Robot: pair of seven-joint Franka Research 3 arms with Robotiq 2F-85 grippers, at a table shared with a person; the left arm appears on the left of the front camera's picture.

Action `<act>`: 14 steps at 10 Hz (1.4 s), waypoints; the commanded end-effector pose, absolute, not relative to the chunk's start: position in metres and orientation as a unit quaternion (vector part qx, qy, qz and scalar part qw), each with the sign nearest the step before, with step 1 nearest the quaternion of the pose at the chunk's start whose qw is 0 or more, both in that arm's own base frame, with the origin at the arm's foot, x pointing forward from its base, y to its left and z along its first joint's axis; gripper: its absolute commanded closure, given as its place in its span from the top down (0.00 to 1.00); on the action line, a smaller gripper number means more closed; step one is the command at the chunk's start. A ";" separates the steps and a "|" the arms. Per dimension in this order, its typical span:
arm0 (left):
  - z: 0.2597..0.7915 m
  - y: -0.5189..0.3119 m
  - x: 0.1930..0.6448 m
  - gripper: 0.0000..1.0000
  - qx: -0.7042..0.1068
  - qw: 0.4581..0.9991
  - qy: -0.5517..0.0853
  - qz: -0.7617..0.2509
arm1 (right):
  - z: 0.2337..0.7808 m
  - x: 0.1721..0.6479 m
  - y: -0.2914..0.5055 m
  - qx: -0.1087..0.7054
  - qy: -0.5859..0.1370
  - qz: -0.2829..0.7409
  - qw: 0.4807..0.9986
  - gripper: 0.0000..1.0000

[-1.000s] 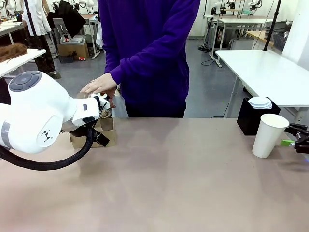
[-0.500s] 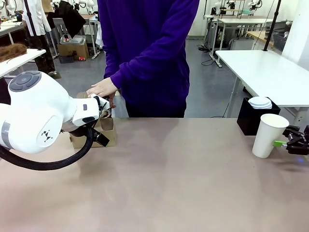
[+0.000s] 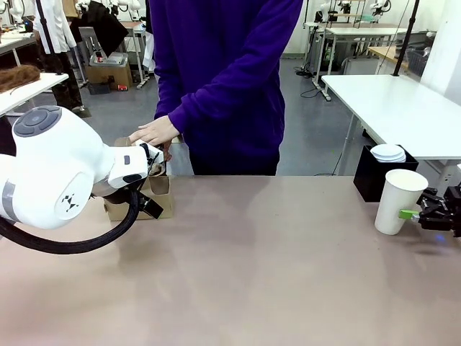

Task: Pour a drink into a cup and package it in a carrier.
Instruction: Pick up the 600 ml Paper Cup and place it in the middle top area of the table.

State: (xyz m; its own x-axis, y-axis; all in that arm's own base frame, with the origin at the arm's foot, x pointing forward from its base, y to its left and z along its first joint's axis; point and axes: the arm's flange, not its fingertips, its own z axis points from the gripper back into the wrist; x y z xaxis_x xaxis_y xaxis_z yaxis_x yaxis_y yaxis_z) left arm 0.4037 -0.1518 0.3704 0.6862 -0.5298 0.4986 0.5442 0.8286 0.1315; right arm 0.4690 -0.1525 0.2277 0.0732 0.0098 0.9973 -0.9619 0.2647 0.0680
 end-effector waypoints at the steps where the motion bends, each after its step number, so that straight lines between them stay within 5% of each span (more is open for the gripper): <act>1: 0.371 -0.152 0.404 1.00 -0.014 0.918 -0.267 -0.292 | 0.231 0.470 -0.138 0.435 -0.543 0.400 0.596 1.00; 10: 0.371 -0.152 0.404 1.00 -0.014 0.918 -0.267 -0.292 | 0.223 0.485 -0.121 0.458 -0.526 0.388 0.603 1.00; 11: 0.371 -0.152 0.404 1.00 -0.014 0.918 -0.267 -0.292 | 0.223 0.488 -0.123 0.464 -0.526 0.380 0.603 0.80; 14: 0.371 -0.152 0.404 1.00 -0.014 0.918 -0.267 -0.292 | 0.221 0.479 -0.126 0.462 -0.524 0.401 0.593 0.80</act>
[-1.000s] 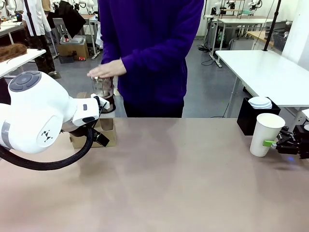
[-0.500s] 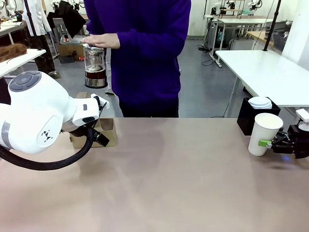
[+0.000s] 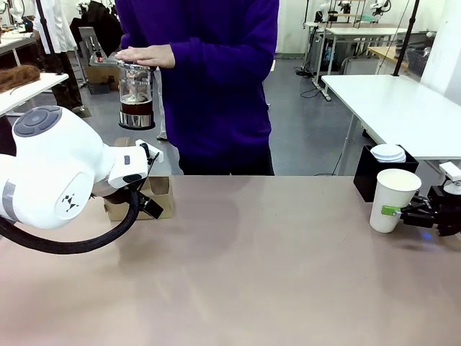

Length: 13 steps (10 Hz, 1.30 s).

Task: Pour a drink into a cup and package it in a carrier.
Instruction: Pick up the 600 ml Paper Cup and place it in the middle top area of the table.

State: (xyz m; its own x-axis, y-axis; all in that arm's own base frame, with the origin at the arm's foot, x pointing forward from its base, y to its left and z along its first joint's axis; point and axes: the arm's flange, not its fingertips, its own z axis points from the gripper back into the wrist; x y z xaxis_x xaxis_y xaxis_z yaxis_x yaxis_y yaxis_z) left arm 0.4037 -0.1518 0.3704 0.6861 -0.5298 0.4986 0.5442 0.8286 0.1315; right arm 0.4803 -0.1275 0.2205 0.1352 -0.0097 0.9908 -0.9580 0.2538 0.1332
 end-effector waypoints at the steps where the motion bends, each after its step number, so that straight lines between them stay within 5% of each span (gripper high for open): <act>1: 0.371 -0.152 0.404 1.00 -0.014 0.918 -0.267 -0.292 | 0.221 0.479 -0.126 0.462 -0.524 0.401 0.593 0.80; 9: 0.371 -0.152 0.404 1.00 -0.014 0.918 -0.267 -0.292 | 0.313 0.486 -0.022 0.484 -0.537 0.278 0.633 0.80; 13: 0.371 -0.152 0.404 1.00 -0.014 0.918 -0.267 -0.292 | 0.301 0.520 0.082 0.453 -0.544 0.277 0.649 0.80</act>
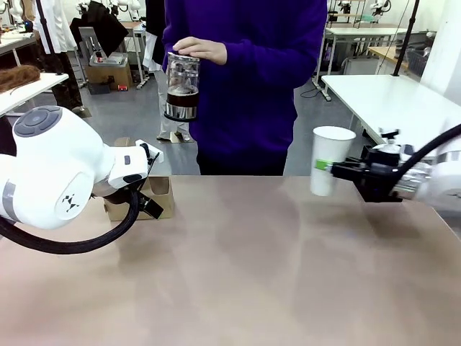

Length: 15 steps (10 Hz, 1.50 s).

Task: Pour a drink into a cup and package it in a carrier.
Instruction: Pick up the 600 ml Paper Cup and place it in the middle top area of the table, then when a person places the Paper Cup Lid on the 600 ml Paper Cup , lift the 600 ml Paper Cup.

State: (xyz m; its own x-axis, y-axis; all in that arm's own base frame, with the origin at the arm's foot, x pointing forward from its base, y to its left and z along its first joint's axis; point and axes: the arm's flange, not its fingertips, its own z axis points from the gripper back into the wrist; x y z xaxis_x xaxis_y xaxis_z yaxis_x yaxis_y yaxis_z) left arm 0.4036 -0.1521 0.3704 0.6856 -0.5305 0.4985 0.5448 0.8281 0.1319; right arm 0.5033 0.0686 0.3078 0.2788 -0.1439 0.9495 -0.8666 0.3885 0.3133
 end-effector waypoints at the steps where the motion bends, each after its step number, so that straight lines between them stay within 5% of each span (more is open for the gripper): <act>1: 0.371 -0.152 0.404 1.00 -0.014 0.918 -0.267 -0.292 | 0.293 0.529 0.104 0.448 -0.544 0.281 0.652 0.80; 9: 0.371 -0.152 0.404 1.00 -0.014 0.918 -0.267 -0.292 | 0.244 0.604 0.161 0.444 -0.541 0.291 0.652 0.80; 15: 0.371 -0.152 0.404 1.00 -0.014 0.918 -0.267 -0.292 | 0.249 0.590 0.158 0.444 -0.563 0.278 0.640 0.80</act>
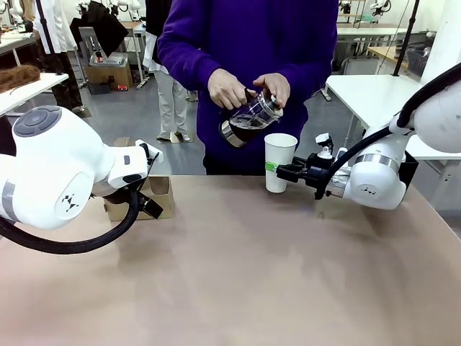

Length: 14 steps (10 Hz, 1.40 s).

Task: Pour a drink into a cup and package it in a carrier.
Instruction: When a person places the Paper Cup Lid on the 600 ml Paper Cup , lift the 600 ml Paper Cup.

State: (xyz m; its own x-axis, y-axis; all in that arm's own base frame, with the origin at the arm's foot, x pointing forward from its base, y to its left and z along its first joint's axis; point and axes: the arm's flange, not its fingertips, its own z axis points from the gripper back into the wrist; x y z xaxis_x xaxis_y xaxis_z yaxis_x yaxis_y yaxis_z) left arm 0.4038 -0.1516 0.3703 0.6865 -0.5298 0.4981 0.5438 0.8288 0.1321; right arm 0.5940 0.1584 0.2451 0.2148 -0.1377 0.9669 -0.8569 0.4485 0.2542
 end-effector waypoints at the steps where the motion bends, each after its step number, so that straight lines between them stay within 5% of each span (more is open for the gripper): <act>1: 0.371 -0.152 0.404 1.00 -0.014 0.918 -0.267 -0.292 | 0.249 0.590 0.158 0.444 -0.563 0.278 0.640 0.80; 14: 0.371 -0.152 0.404 1.00 -0.014 0.918 -0.267 -0.292 | 0.249 0.590 0.158 0.444 -0.563 0.278 0.640 0.80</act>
